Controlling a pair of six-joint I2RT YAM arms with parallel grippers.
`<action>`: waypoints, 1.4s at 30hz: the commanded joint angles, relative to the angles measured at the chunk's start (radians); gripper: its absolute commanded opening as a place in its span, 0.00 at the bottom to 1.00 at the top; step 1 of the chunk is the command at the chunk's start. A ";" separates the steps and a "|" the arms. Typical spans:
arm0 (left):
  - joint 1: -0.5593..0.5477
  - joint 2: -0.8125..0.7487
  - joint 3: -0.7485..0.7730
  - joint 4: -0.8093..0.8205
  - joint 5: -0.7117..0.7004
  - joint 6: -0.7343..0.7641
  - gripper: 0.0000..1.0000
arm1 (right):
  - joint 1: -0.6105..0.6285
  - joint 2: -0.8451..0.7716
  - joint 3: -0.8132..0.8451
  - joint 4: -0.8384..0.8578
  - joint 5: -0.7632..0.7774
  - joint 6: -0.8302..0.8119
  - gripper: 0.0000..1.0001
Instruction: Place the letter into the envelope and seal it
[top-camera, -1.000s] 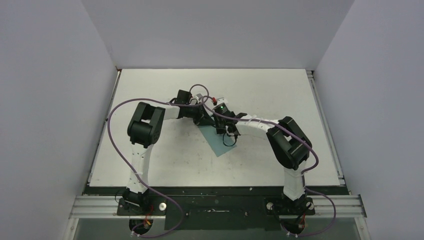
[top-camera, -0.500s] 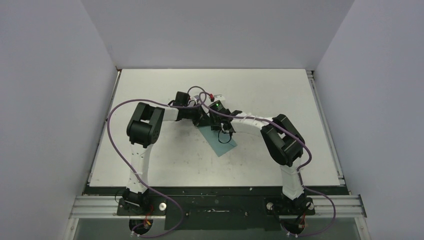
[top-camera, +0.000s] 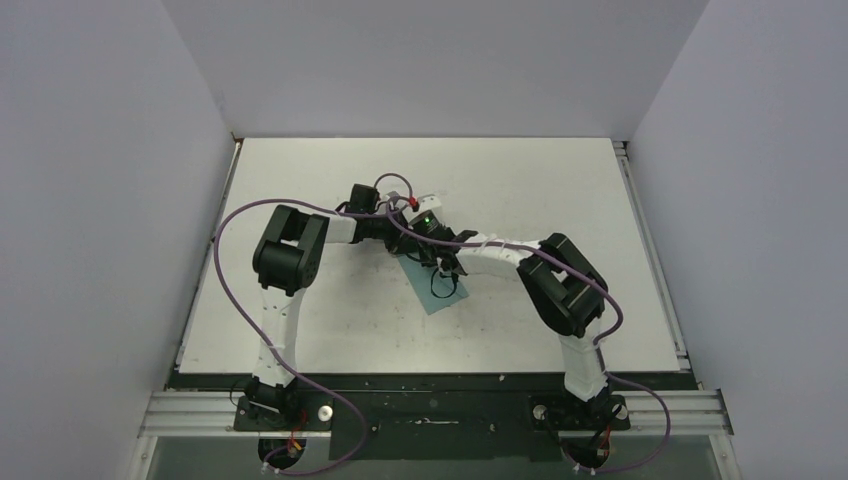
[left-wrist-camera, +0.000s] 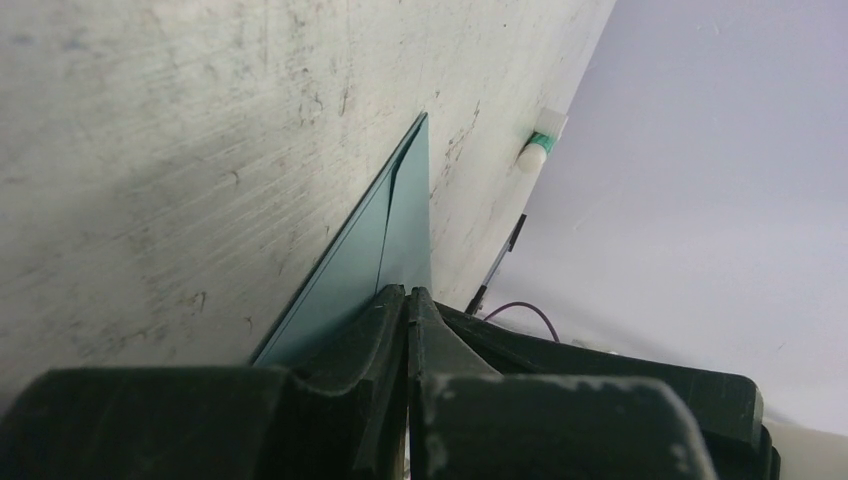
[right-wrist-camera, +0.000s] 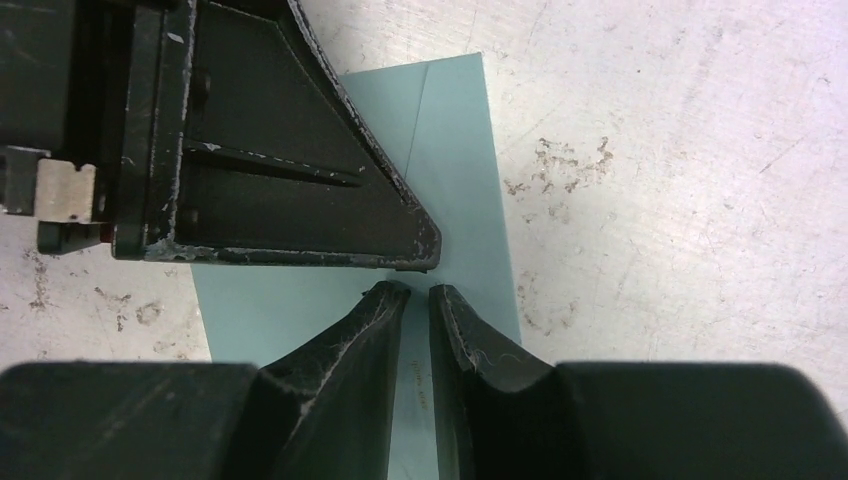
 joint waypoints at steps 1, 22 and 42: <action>0.016 0.030 -0.040 -0.068 -0.140 0.036 0.00 | 0.039 0.016 -0.079 -0.152 -0.073 -0.020 0.20; 0.027 0.044 -0.042 -0.066 -0.150 0.039 0.00 | 0.057 -0.059 -0.184 -0.182 -0.097 -0.018 0.13; 0.027 0.048 -0.023 -0.091 -0.150 0.064 0.00 | -0.008 -0.128 -0.284 -0.212 -0.147 0.036 0.12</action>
